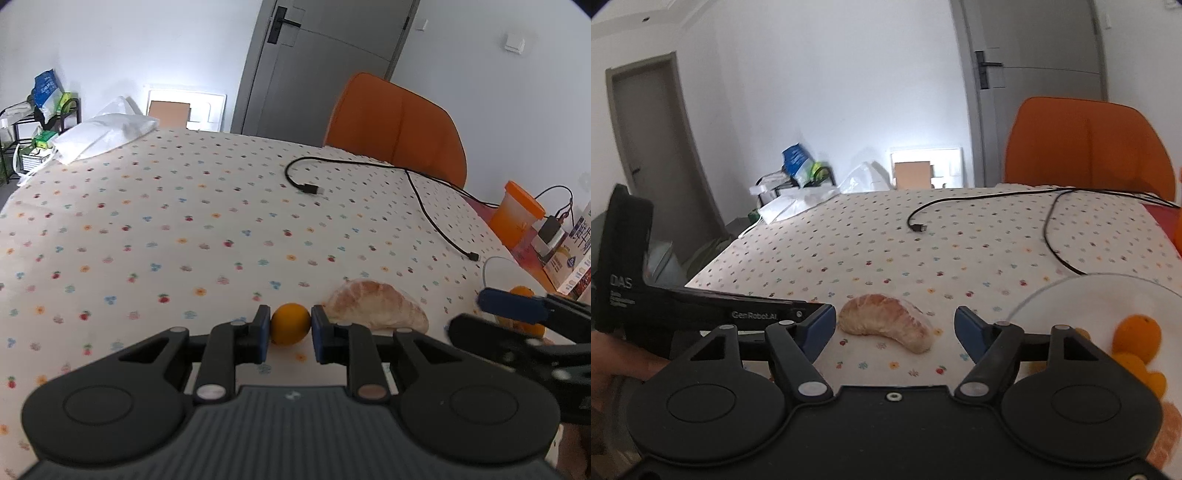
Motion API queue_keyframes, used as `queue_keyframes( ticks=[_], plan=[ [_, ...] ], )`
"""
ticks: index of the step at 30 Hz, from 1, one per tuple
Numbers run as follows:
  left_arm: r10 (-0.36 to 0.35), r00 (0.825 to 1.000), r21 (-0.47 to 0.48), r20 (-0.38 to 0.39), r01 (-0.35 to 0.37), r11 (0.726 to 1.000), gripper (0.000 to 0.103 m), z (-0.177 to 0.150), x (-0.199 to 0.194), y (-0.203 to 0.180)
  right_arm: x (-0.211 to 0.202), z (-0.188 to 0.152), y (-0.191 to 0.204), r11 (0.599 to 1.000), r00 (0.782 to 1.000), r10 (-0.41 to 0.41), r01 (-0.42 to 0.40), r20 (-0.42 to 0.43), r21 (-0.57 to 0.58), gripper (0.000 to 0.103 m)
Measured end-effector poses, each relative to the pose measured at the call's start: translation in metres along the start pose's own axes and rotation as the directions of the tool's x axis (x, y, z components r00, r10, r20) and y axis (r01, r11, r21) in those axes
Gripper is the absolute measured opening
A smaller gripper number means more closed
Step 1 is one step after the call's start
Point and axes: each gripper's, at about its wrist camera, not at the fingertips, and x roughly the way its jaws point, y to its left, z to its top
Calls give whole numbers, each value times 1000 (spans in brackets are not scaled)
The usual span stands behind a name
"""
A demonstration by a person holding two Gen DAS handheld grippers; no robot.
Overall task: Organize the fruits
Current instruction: 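Grasp the small tangerine with the left gripper while the right gripper grasps the pomelo segment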
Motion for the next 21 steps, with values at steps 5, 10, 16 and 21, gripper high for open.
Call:
queue_keyframes(
  ticks=[5,10,16,21],
  plan=[
    [11,1000,-16,13,-11,1000,21,1,-10,11,19,6,9,998,999,24,-27,-45,-53,65],
    [20,1000,-29,18,-20,999,22,0,-18,20,38,10,12,997,997,21,-27,-79,-77,65],
    [27,999,-45,25,-26,999,22,-3,-25,30,57,11,10,996,994,-4,-6,-111,-86,65],
    [24,999,-58,39,-22,998,22,-4,-31,35,68,13,6,998,992,0,-9,-129,-67,66]
  ],
)
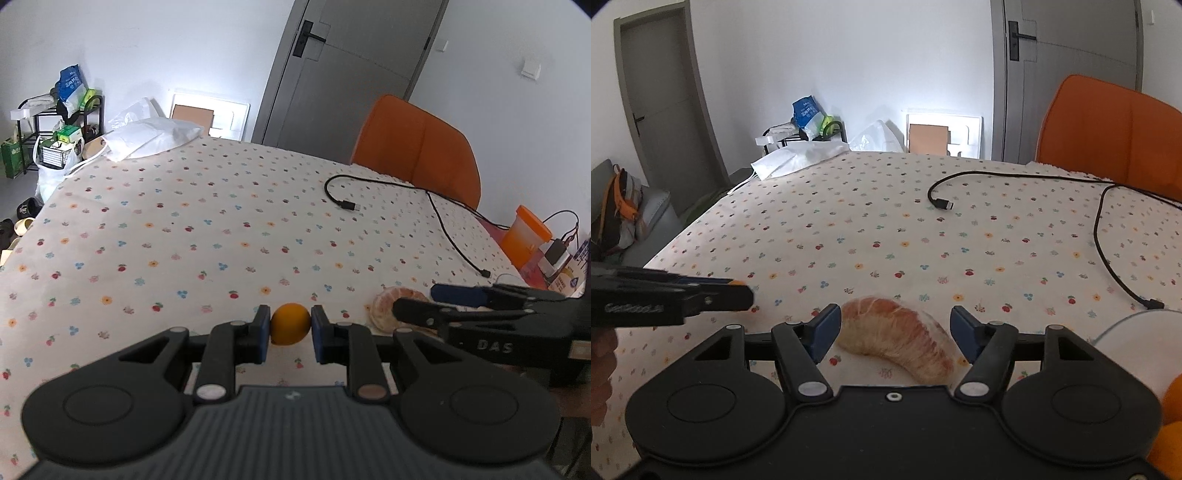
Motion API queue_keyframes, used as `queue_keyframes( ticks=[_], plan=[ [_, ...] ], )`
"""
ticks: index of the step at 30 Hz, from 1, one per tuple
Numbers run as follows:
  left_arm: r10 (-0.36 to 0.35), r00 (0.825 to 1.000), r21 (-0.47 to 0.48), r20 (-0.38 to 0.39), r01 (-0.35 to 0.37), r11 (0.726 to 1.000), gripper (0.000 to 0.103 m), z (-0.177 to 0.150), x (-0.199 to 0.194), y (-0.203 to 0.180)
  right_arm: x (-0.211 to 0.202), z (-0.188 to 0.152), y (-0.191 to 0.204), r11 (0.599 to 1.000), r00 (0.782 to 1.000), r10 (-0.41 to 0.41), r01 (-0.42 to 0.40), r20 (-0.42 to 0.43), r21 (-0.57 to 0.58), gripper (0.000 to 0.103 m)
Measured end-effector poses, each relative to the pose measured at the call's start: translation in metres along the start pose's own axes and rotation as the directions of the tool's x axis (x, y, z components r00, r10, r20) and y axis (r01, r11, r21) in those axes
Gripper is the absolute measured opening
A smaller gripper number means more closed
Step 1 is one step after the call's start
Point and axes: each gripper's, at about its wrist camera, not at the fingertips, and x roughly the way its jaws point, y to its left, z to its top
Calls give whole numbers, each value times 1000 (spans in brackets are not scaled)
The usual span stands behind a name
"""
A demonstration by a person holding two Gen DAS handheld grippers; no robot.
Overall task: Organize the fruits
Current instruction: 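Grasp the small tangerine with the left gripper while the right gripper grasps the pomelo segment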
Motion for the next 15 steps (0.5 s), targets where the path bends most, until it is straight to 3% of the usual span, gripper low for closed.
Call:
queue_keyframes(
  ticks=[15],
  plan=[
    [-19,1000,-15,14,19,1000,22,-6,-14,9,-17,-20,37,999,998,47,-48,-40,-10,64]
  ],
)
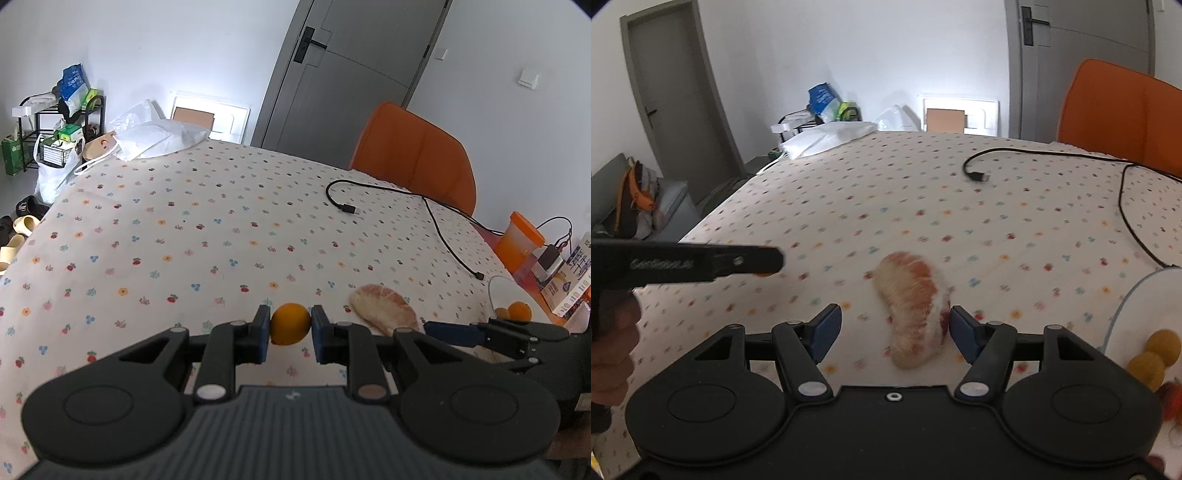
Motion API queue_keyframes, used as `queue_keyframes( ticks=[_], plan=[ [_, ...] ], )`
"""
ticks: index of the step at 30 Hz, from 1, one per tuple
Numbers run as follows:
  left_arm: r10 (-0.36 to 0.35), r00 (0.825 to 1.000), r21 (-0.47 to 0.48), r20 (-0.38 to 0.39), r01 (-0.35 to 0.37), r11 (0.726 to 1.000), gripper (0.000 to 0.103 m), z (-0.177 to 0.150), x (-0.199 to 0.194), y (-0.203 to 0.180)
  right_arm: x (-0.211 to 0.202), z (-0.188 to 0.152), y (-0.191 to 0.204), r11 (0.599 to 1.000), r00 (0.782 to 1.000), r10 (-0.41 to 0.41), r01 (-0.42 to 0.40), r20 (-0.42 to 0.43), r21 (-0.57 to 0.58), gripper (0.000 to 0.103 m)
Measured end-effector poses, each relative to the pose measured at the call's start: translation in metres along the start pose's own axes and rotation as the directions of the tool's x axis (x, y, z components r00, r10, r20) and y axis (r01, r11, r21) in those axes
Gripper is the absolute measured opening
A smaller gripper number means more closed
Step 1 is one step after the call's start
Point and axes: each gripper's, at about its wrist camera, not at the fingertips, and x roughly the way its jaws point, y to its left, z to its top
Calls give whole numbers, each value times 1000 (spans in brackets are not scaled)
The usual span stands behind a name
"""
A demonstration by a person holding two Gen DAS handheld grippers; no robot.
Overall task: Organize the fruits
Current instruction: 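Grasp the small tangerine with the left gripper while the right gripper grasps the pomelo segment, then carry the tangerine and pomelo segment over the white plate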
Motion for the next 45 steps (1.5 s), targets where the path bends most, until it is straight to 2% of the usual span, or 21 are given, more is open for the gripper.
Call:
queue_keyframes(
  ticks=[4,16,19,20,21,23,36,45],
  plan=[
    [-5,1000,-4,-9,5,1000,22,-3,1,3,6,1,8,998,999,-46,46,2,-33,64],
    [-2,1000,-21,-21,1,1000,22,-4,4,14,25,7,6,994,995,-91,93,26,-58,64],
    [-6,1000,-19,-19,6,1000,22,-4,2,13,26,7,6,990,991,-128,130,39,-61,54],
    [-7,1000,-18,-20,7,1000,22,-5,2,13,25,6,5,989,990,-135,137,44,-57,45],
    [-8,1000,-17,-20,8,1000,22,-5,1,12,24,6,5,990,990,-131,133,45,-51,41],
    [-12,1000,-13,-18,12,1000,22,-5,-1,10,21,5,4,990,991,-129,131,44,-51,40],
    [-56,998,43,-2,56,998,21,-5,-14,-25,-28,-10,-2,993,987,-115,111,109,48,39],
    [-127,992,122,0,126,985,22,-5,-18,-72,-76,-25,-21,982,970,-153,128,191,138,39]
  ],
)
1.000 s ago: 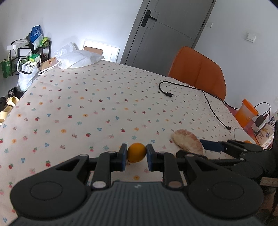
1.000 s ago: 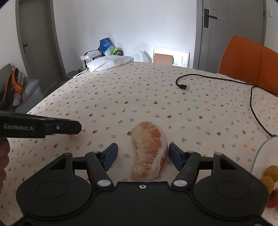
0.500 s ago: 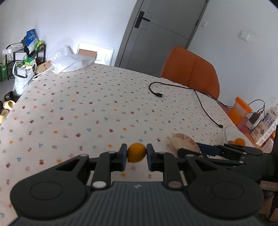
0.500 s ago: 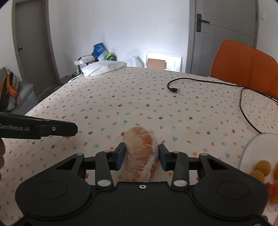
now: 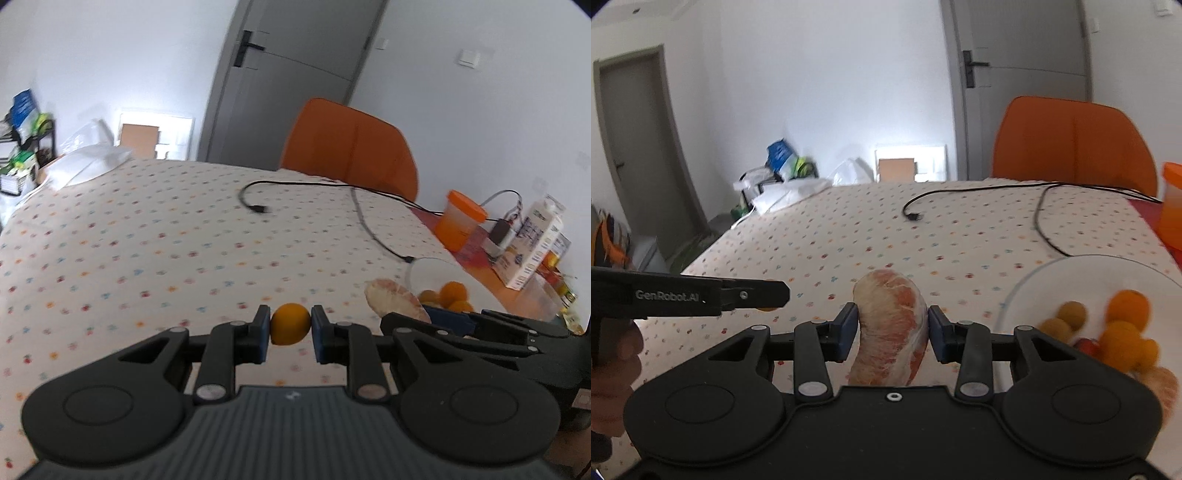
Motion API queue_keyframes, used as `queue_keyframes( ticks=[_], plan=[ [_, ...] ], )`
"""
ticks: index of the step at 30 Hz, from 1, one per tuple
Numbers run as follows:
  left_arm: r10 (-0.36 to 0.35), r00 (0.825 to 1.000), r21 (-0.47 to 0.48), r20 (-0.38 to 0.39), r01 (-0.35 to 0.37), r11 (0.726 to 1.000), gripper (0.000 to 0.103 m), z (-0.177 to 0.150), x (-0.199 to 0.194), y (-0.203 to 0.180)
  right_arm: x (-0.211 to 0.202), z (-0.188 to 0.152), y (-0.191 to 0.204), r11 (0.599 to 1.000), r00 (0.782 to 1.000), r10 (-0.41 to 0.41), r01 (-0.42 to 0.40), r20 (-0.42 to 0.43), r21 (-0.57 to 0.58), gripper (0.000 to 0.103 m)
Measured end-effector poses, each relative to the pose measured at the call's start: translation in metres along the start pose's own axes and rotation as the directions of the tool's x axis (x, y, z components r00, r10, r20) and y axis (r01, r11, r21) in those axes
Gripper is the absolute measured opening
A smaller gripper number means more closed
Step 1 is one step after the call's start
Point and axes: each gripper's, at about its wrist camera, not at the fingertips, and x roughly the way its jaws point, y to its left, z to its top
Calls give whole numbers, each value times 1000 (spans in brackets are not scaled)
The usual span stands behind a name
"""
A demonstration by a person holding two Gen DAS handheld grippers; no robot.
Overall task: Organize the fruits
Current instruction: 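Carry the tangerine and pomelo segment over the white plate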
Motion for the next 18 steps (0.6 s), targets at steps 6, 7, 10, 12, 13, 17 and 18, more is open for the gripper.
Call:
queue_keyframes(
  ticks=[6,7,10,12,13,17,18],
  plan=[
    [-35,999,50,8,35,998,21,2,4,-31,-24,-1,-22,999,999,-37,36,41,23,39],
    [-36,999,53,8,36,998,22,3,5,-35,-28,-2,-26,999,998,-43,42,46,27,39],
    [-45,999,68,9,45,997,22,5,7,-47,-39,-4,-37,997,996,-61,59,62,40,39],
    [-52,999,80,9,51,996,22,6,9,-55,-46,-5,-43,997,995,-71,68,74,48,39],
    [-56,998,86,9,55,995,22,6,9,-60,-49,-5,-46,996,994,-76,72,79,52,39],
    [-77,997,110,6,76,991,22,5,12,-77,-60,-9,-59,993,990,-97,90,98,72,39],
    [-83,997,116,4,82,990,22,4,13,-82,-64,-10,-64,992,989,-104,97,101,79,39]
  ],
)
